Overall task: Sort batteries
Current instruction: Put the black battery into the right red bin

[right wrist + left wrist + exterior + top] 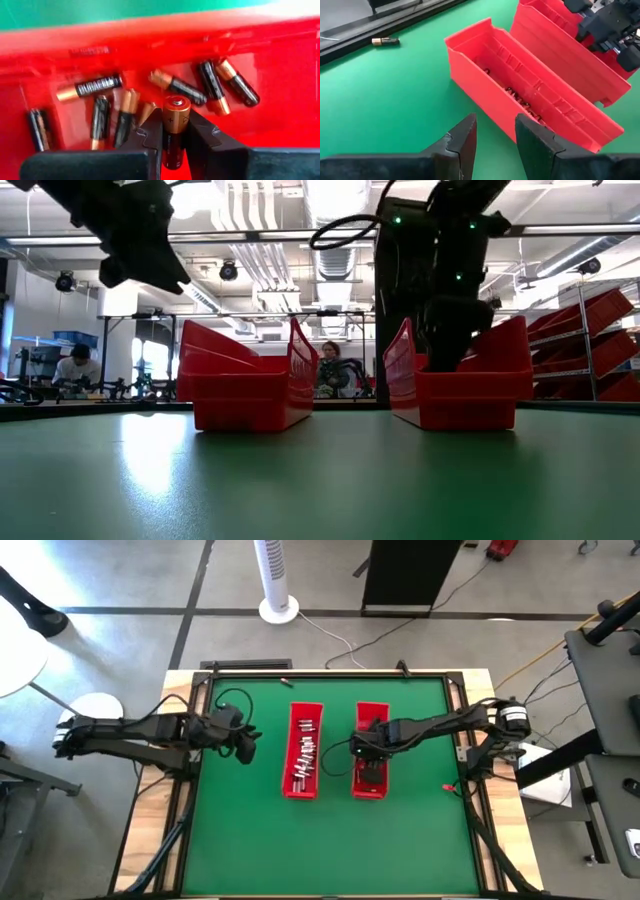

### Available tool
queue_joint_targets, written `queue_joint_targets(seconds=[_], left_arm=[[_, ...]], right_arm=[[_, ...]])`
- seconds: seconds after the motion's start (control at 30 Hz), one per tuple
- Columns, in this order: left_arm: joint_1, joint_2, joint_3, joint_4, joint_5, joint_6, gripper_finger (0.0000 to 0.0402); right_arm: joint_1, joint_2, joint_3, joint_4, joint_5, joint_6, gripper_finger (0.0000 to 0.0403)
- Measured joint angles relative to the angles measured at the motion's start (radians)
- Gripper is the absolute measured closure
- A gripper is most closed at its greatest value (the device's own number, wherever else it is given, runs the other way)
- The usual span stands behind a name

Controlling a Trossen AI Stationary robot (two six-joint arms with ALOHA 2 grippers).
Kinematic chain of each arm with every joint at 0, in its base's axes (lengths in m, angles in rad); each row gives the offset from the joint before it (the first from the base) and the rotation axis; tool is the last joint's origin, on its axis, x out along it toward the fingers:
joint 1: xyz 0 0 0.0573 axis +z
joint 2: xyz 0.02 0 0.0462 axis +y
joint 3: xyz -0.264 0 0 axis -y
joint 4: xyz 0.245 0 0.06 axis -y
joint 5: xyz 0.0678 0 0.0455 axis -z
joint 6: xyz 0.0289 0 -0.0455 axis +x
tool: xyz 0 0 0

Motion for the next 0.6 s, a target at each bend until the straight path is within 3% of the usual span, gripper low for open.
queue_joint_targets(seconds=[0.17, 0.43, 0.6], left_arm=[[0.000, 0.020, 0.035, 0.013, -0.013, 0.040, 0.0287], [0.001, 0.053, 0.191, 0.016, -0.077, 0.190, 0.0287], [0.002, 0.093, 0.319, -0.084, -0.100, 0.209, 0.0287]], right_arm=[[-0.002, -0.003, -0.046, 0.031, 0.005, 0.014, 0.0361], [-0.002, -0.003, -0.050, 0.043, 0.003, -0.039, 0.0342], [-0.003, -0.003, -0.037, 0.054, -0.002, -0.080, 0.0334]])
